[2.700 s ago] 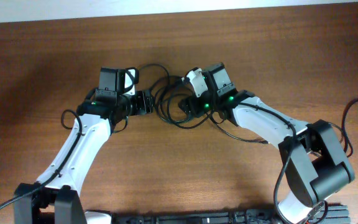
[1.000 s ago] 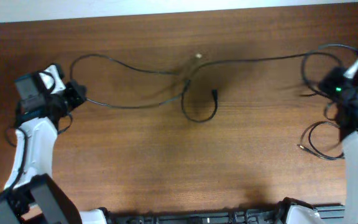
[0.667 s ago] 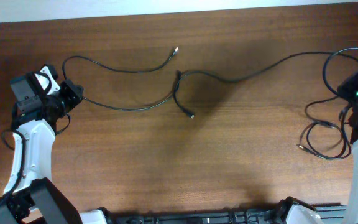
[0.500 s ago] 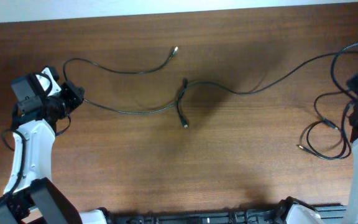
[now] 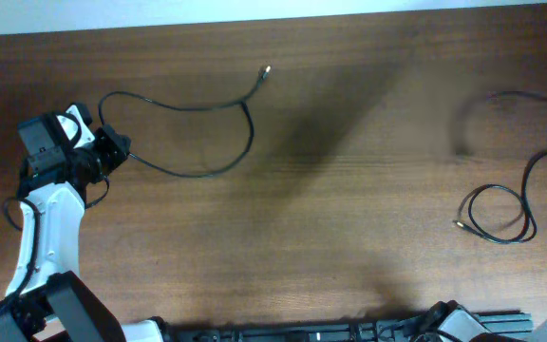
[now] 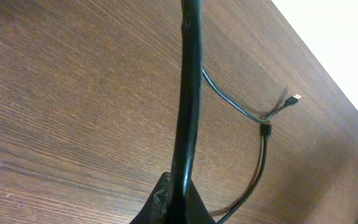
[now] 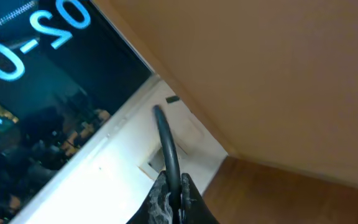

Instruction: Untangle cables

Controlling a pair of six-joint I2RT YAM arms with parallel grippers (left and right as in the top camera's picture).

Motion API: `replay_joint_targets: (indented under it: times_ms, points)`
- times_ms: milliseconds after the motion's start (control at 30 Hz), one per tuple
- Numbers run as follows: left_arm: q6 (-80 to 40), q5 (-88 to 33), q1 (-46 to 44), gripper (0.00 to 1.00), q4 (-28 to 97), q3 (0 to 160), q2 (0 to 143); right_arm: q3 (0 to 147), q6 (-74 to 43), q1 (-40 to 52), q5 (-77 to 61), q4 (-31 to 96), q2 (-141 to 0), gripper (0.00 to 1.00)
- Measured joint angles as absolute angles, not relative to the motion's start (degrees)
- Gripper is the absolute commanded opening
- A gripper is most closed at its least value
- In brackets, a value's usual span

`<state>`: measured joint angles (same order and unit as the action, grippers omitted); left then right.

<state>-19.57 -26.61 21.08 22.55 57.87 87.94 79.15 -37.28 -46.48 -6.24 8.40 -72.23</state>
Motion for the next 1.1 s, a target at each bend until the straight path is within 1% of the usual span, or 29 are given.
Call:
replay_joint_targets:
  times_ms: [67,100,133,167,233,300,333,400,467,567,633,667,700,800,900,967,1100]
  points:
    - [-19.6,-26.6,21.0,0.00,22.6,57.9,87.9,81.2,-37.4,-46.5,-6.4,9.4,-72.8,0.04]
    - [-19.6,-26.6,20.8,0.00,22.5,57.9,87.9,82.0,-36.7,-46.5,-6.4,12.4,-72.8,0.04]
    - [-19.6,-26.6,20.2,0.00,22.6,57.9,87.9,82.3,-35.4,-46.5,-6.6,16.2,-72.8,0.04]
    - [-19.6,-26.6,19.2,0.00,22.5,57.9,87.9,82.9,-33.7,-46.5,-6.7,24.2,-73.3,0.04]
    - [-19.1,-26.4,13.7,0.00,21.4,57.9,87.9,83.3,-30.8,-46.5,-8.3,36.6,-76.8,0.04]
    - [-18.6,-25.8,9.0,0.00,21.2,57.9,87.9,83.2,-26.7,-46.3,-14.5,41.9,-81.5,0.04]
    - [-18.2,-24.6,4.9,0.00,21.2,57.9,87.9,83.0,-22.7,-45.1,-21.6,43.8,-85.5,0.04]
    - [-18.0,-22.0,0.0,0.00,21.2,57.9,87.9,83.0,-18.2,-41.9,-28.2,49.0,-89.4,0.04]
    - [-17.8,-18.5,-6.5,0.00,21.2,57.9,87.9,82.9,-15.1,-38.1,-29.2,53.5,-92.3,0.04]
    - [-17.3,-16.8,-10.9,0.00,21.2,57.9,87.9,82.8,-13.9,-36.8,-21.8,58.1,-94.8,0.05]
    - [-16.4,-16.0,-13.2,0.00,21.3,57.9,87.9,82.8,-13.6,-37.7,-14.3,58.7,-95.5,0.56]
    - [-16.0,-15.6,-13.8,0.00,21.6,57.9,87.9,82.8,-13.9,-38.6,-12.2,58.8,-95.5,0.73]
    - [-15.8,-15.2,-14.1,0.00,21.9,57.9,88.0,82.8,-14.3,-39.9,-10.7,59.0,-95.5,0.99]
    - [-15.6,-14.5,-14.3,0.00,22.0,57.9,87.9,82.8,-15.7,-42.9,-12.1,58.9,-95.5,1.00]
    - [-15.6,-14.3,-14.3,0.00,22.2,57.9,87.9,82.8,-16.3,-43.0,-18.0,58.8,-95.5,1.00]
    - [-15.6,-14.3,-14.3,0.00,22.8,57.9,87.9,82.8,-16.5,-43.0,-19.3,59.8,-95.5,0.99]
    - [-15.6,-14.3,-14.3,0.00,23.0,57.9,87.9,83.6,-21.2,-43.8,-15.5,63.1,-95.5,0.99]
